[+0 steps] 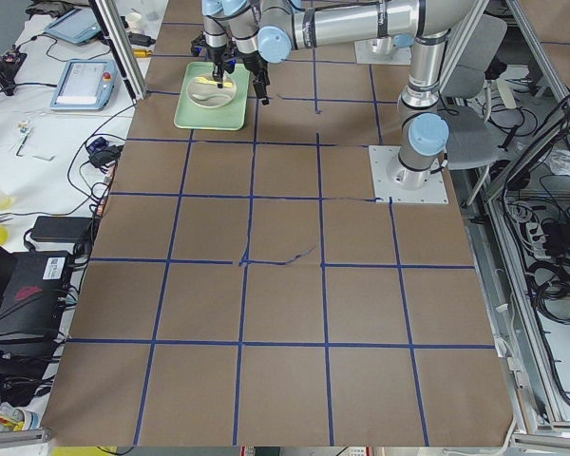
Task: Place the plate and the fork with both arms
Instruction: 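Lift the fork with the right gripper and set it beside the plate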
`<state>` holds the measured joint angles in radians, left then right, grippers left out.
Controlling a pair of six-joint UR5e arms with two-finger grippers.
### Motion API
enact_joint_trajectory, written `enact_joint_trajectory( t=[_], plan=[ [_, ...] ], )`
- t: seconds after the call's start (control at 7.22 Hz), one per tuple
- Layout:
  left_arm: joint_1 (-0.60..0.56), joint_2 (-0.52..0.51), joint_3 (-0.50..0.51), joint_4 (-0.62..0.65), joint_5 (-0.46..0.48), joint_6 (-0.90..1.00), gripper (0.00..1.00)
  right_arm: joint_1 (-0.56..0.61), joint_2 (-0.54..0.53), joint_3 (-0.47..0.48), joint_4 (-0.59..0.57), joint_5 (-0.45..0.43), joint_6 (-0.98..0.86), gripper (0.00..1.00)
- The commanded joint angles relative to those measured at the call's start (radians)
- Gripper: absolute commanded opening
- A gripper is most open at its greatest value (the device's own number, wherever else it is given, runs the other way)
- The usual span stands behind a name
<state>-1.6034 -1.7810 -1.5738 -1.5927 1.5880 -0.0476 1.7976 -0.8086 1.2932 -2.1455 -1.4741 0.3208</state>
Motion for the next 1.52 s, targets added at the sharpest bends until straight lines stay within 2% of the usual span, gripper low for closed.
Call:
enact_joint_trajectory(
  t=[0.0, 0.28, 0.42, 0.55, 0.69, 1.11, 1.25, 1.38],
  plan=[
    [0.000, 0.000, 0.001, 0.000, 0.001, 0.000, 1.00, -0.001, -0.064, 0.000, 0.030, 0.003, 0.003, 0.00],
    [0.002, 0.003, 0.001, 0.000, 0.001, 0.000, 1.00, -0.021, -0.104, -0.002, 0.036, 0.005, -0.011, 0.00],
    [0.000, 0.003, 0.001, 0.000, 0.000, -0.001, 1.00, -0.047, -0.127, 0.003, 0.036, 0.047, -0.015, 0.00],
    [0.002, 0.003, 0.001, 0.000, 0.000, 0.000, 1.00, -0.108, -0.130, 0.020, 0.085, 0.110, -0.090, 0.00],
    [0.000, 0.003, 0.001, 0.000, -0.002, -0.003, 1.00, -0.141, -0.129, 0.026, 0.131, 0.110, -0.208, 0.00],
    [0.000, 0.003, 0.000, 0.000, -0.002, -0.008, 1.00, -0.150, -0.094, 0.064, 0.118, 0.147, -0.261, 0.00],
    [0.000, 0.003, -0.002, 0.000, -0.003, -0.009, 1.00, -0.153, -0.077, 0.070, 0.090, 0.138, -0.272, 0.09],
    [-0.001, 0.003, -0.002, 0.000, -0.006, -0.014, 1.00, -0.153, -0.067, 0.072, 0.087, 0.144, -0.276, 0.13]
  ],
)
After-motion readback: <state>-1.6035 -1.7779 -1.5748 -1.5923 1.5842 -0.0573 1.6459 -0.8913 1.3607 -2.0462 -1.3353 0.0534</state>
